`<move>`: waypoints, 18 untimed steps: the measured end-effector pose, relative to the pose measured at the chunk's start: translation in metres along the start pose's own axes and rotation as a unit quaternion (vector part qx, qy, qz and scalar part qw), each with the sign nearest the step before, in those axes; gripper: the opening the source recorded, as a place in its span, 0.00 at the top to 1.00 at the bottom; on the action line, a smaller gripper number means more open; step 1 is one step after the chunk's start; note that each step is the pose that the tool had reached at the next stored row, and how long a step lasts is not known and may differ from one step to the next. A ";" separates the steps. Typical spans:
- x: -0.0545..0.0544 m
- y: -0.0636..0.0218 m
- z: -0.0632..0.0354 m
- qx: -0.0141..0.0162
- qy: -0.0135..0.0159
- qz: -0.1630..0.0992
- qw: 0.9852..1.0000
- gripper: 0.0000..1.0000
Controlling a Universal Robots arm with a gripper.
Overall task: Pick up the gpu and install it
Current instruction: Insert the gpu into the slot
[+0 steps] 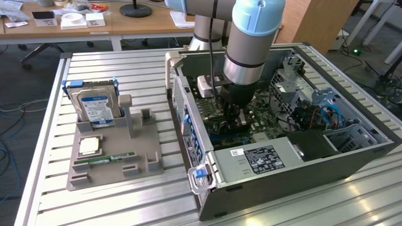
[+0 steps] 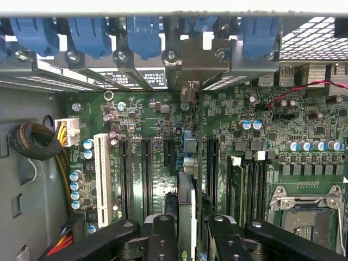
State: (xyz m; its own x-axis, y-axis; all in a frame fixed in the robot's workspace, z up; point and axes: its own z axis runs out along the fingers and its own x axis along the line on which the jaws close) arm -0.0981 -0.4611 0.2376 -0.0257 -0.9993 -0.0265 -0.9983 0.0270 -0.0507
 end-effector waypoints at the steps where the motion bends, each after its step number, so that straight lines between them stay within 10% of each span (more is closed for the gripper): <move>1: 0.000 0.0000 0.0000 0.000 0.000 0.000 1.000 0.74; 18: 0.000 0.0002 0.0008 0.000 0.000 0.000 1.000 0.74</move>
State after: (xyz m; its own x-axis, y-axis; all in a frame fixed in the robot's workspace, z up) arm -0.0983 -0.4611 0.2368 -0.0256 -0.9993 -0.0265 -0.9984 0.0270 -0.0507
